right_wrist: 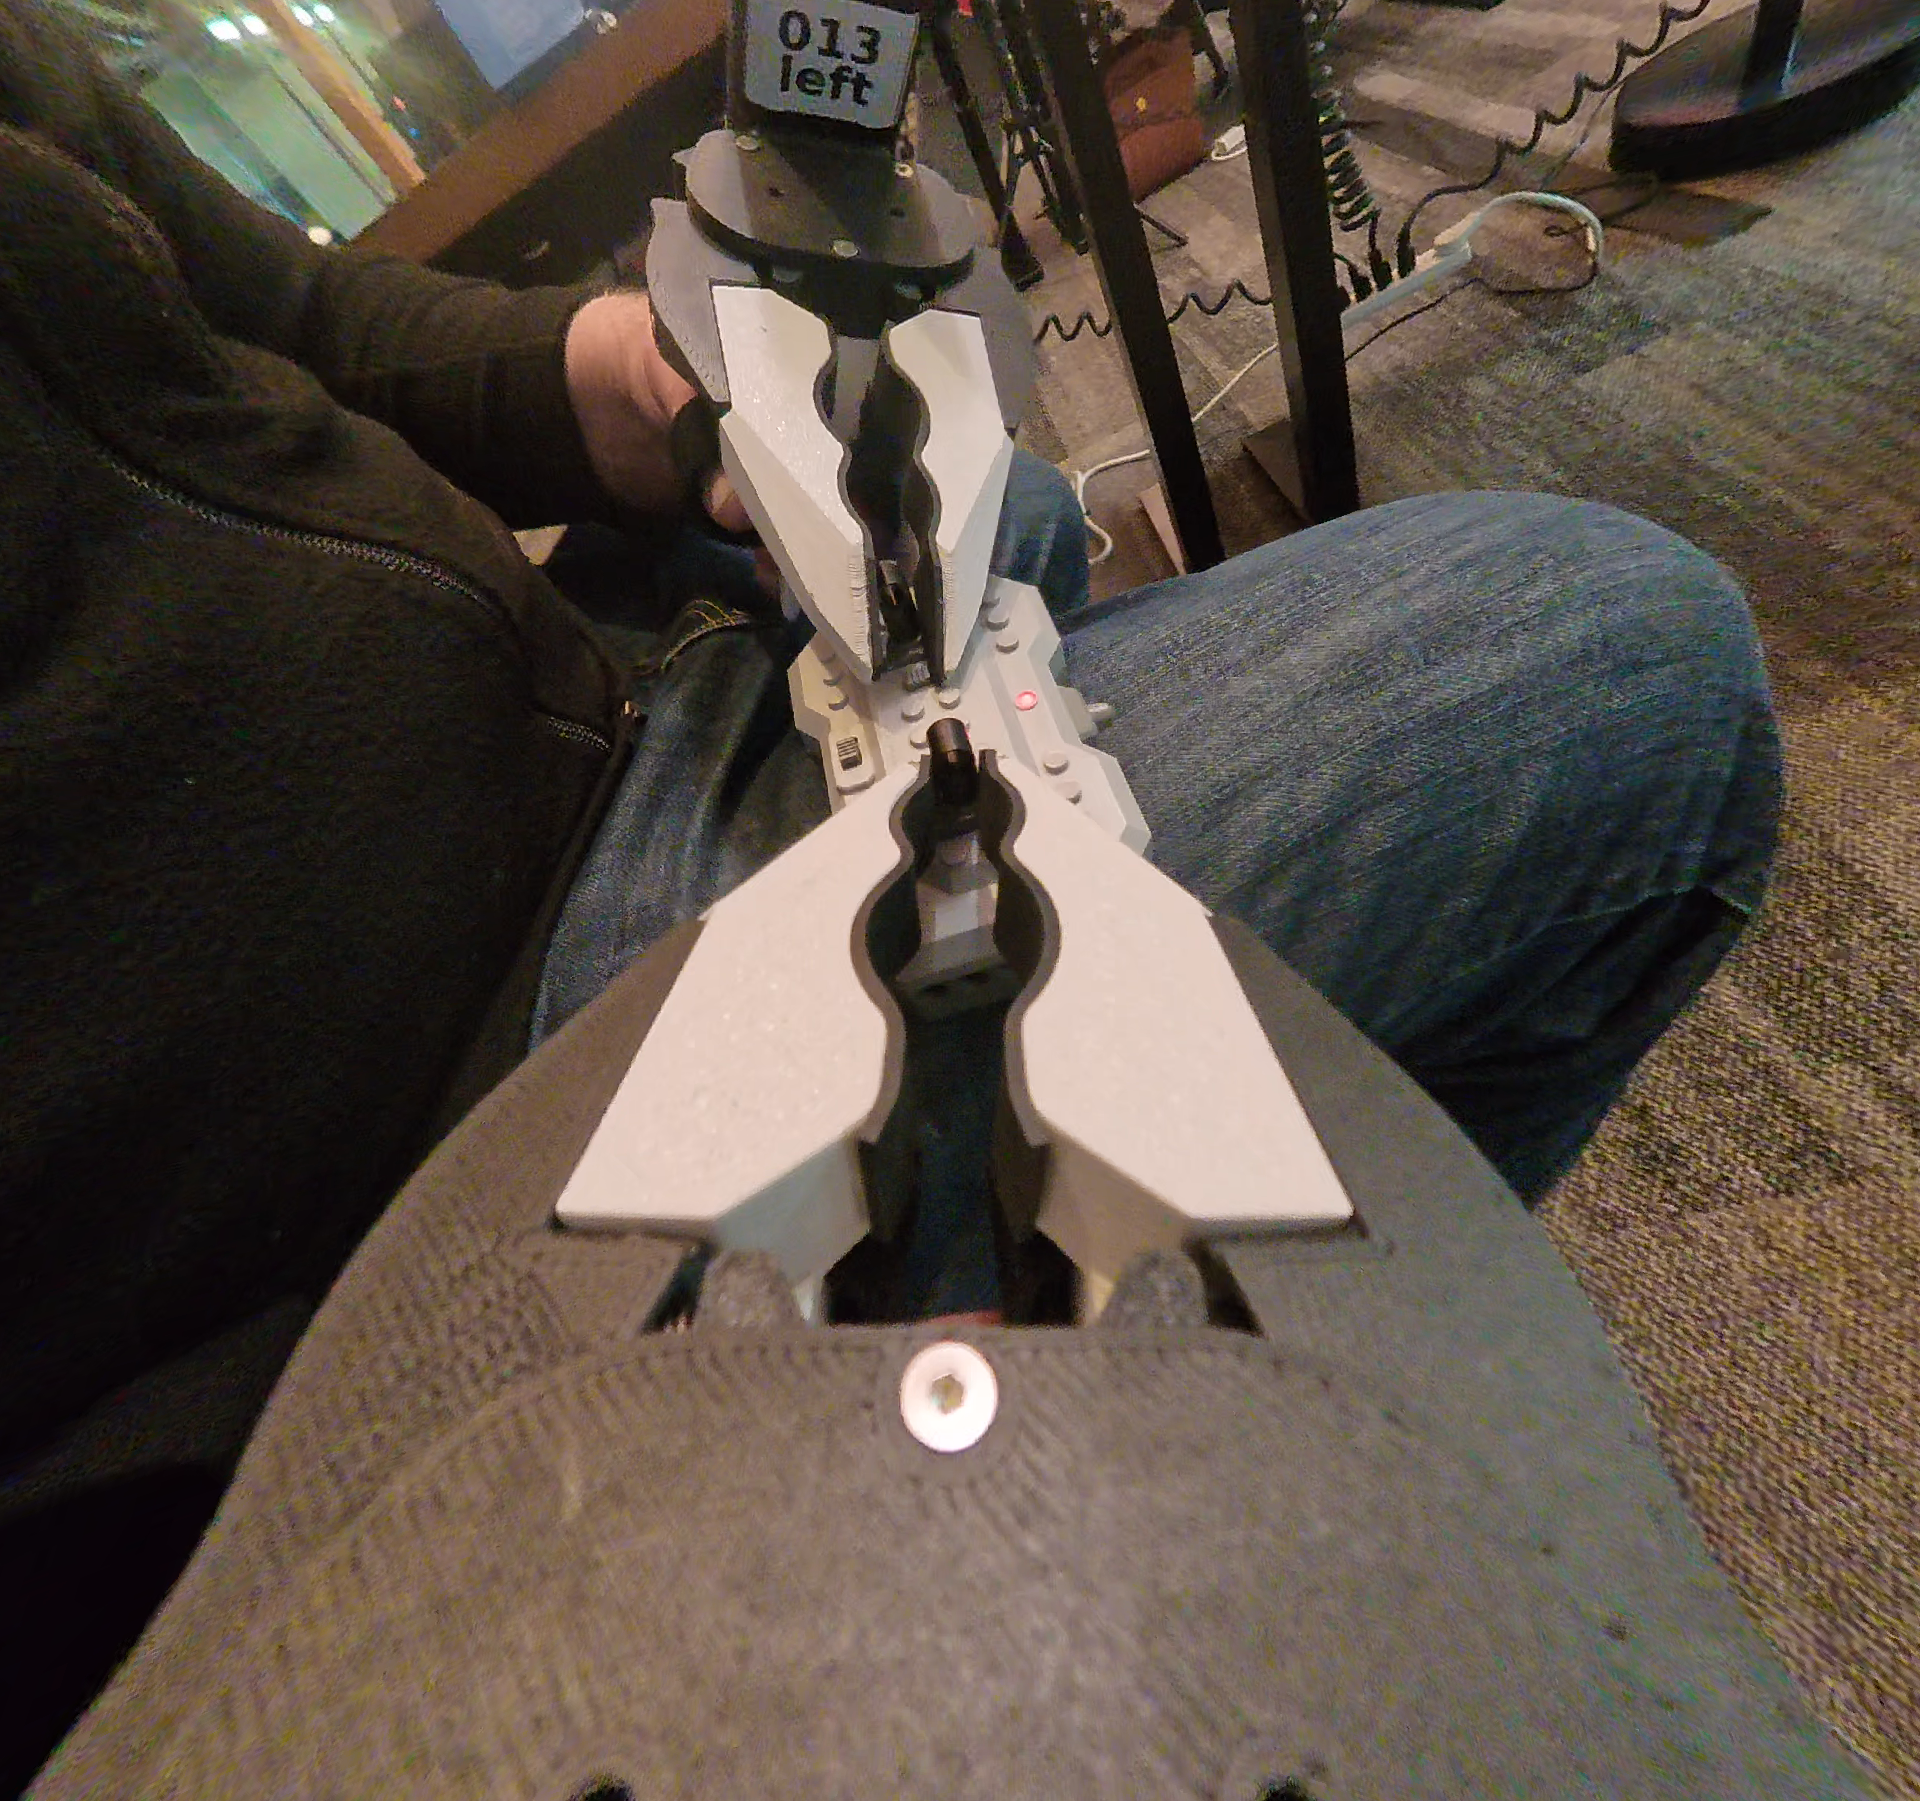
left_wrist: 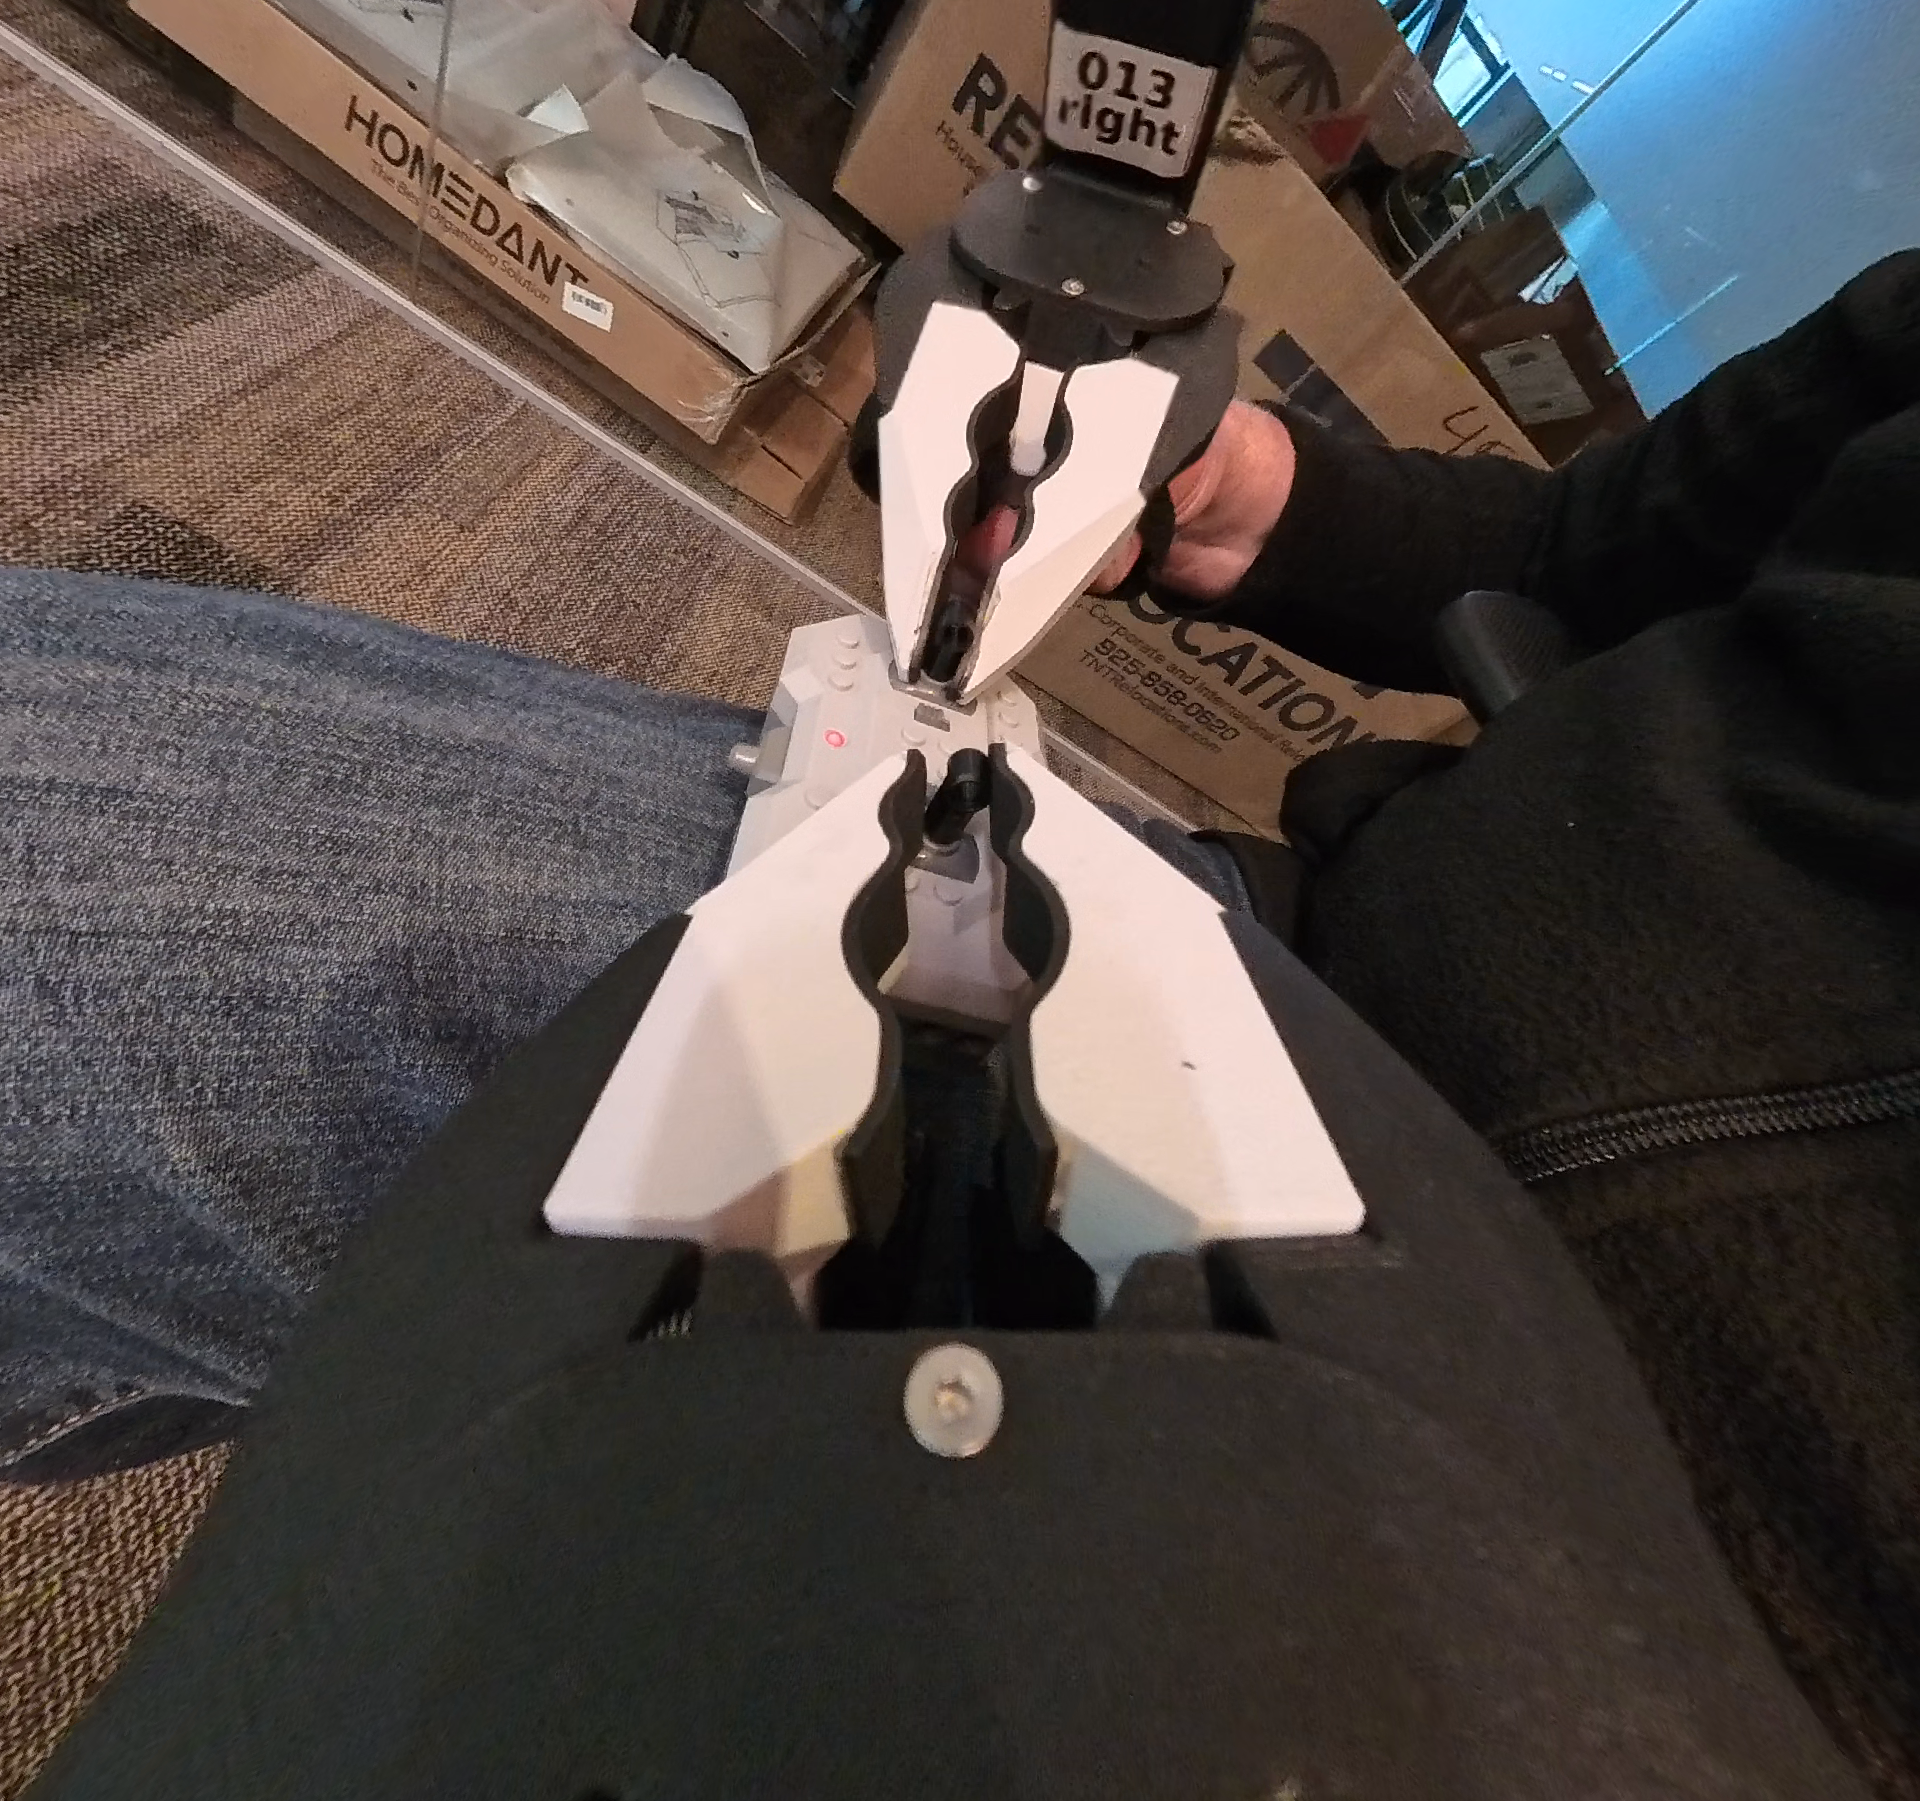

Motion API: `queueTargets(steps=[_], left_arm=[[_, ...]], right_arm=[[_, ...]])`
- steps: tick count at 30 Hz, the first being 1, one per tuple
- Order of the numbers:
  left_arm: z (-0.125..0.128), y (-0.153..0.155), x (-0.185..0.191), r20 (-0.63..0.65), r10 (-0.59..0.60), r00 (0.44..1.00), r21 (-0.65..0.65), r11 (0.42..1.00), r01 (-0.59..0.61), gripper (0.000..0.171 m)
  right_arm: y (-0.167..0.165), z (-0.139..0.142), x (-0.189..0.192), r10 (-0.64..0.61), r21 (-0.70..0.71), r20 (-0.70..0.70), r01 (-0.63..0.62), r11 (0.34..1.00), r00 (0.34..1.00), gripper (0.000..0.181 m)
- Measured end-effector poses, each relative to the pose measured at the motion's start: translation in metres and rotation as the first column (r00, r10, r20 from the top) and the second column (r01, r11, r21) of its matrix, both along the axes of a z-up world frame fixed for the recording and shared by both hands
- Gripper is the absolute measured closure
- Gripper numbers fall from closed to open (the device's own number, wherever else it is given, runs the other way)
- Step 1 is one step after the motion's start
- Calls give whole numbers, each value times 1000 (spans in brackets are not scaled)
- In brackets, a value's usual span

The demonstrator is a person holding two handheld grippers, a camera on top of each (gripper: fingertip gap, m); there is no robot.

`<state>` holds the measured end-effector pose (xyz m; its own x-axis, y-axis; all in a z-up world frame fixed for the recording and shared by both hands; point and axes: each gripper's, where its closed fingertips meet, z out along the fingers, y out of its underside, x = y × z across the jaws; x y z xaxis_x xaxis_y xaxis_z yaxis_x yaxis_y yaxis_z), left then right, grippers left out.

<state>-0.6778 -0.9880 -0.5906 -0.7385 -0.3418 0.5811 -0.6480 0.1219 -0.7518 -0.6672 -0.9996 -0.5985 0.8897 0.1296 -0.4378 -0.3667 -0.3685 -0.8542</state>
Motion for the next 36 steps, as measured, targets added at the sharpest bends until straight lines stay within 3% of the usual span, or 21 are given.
queueTargets(steps=[3, 9, 14, 19, 25, 28, 36], left_arm=[[0, 0, 0, -2, 2, 1000, -1, 1000, -2, 162], [0, 1, 0, 31, 8, 999, 18, 1000, -9, 162], [-1, 0, 0, 32, 2, 999, 36, 999, -3, 162], [-2, 0, -1, 48, -4, 999, 48, 999, 1, 162], [0, 1, 3, -109, -1, 994, -49, 999, -5, 162], [0, 1, 3, -96, 2, 995, -46, 999, -6, 162], [1, 0, -1, 29, 9, 1000, 9, 1000, -9, 161]], right_arm=[[0, 1, -1, 10, 15, -77, -9, 1000, 997, 174], [0, 3, -5, 2, 47, 17, -3, 999, 1000, 174], [0, 2, -4, 4, 40, 4, -4, 999, 1000, 174], [0, 0, -5, -18, 32, 211, 12, 999, 977, 176], [0, -1, -5, -29, 17, 364, 24, 1000, 931, 176], [0, 0, -5, -30, 27, 360, 22, 999, 932, 176], [1, 1, -5, -24, 35, 175, 18, 999, 984, 175]])
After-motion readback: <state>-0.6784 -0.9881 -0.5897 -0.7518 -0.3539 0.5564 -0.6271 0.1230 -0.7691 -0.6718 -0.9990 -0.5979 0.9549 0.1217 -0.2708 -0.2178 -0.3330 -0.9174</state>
